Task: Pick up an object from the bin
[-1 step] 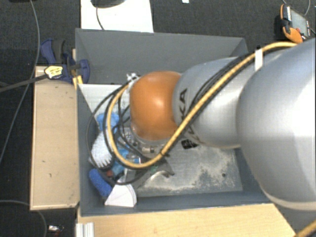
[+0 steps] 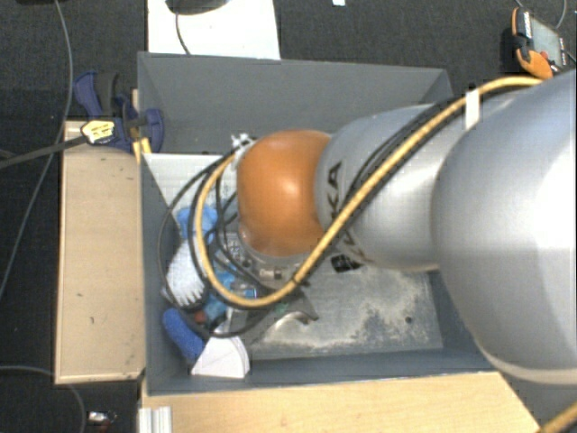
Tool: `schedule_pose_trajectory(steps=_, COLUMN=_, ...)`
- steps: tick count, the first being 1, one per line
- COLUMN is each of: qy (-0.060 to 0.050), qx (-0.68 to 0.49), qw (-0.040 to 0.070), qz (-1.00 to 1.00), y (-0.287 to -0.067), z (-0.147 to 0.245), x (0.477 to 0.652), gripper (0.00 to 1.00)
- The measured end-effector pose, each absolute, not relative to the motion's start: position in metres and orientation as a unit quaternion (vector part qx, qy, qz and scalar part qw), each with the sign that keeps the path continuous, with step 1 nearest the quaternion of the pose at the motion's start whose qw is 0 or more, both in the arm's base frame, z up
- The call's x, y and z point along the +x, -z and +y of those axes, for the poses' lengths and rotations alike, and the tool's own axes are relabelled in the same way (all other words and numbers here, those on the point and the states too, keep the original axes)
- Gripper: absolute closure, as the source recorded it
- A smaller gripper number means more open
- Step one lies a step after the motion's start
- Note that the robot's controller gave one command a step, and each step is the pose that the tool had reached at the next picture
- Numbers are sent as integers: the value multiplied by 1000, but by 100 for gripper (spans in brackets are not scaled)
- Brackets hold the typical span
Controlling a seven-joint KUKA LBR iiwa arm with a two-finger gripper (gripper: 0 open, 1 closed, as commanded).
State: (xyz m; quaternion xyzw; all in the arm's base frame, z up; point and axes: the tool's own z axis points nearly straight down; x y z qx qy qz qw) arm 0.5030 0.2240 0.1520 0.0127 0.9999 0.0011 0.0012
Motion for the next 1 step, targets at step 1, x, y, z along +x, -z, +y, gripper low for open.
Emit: schedule_pose_trajectory(steps=1, qy=-1, qx=-23, qw=1, qz=1000, y=-137, z=203, x=514, gripper=0)
